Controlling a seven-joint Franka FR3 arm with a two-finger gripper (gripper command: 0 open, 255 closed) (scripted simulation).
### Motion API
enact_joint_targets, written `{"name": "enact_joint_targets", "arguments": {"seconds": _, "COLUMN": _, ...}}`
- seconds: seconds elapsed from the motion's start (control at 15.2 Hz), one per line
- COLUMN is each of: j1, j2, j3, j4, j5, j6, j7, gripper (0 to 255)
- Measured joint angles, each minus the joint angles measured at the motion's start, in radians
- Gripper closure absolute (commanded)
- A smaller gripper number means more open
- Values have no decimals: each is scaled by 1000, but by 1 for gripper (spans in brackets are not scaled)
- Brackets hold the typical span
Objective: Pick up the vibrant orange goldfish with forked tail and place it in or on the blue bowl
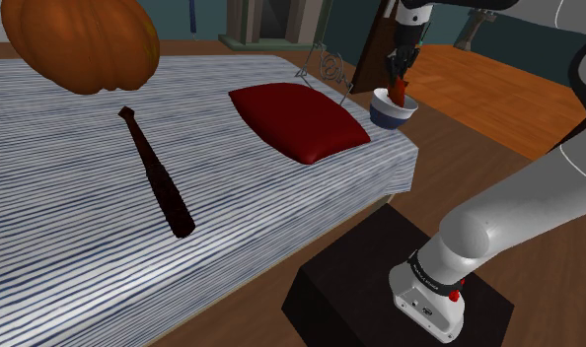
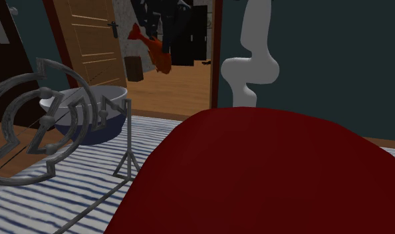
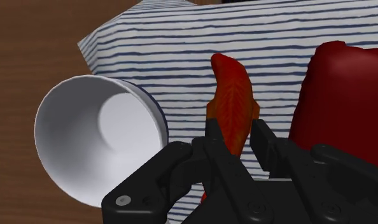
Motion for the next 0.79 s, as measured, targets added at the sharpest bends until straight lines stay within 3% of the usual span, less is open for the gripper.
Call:
{"name": "enact_joint_targets", "arguments": {"seconds": 0.33, "j1": -30, "j2": 69, "j3": -42, "j4": 86, "j5": -2, "j6": 0, "j7": -73, "gripper": 255}}
{"name": "enact_joint_targets", "arguments": {"seconds": 0.79, "j1": -100, "j2": 269, "j3": -116, "j4": 320, "j5": 26, "j6": -1, "j7": -223, "gripper": 255}}
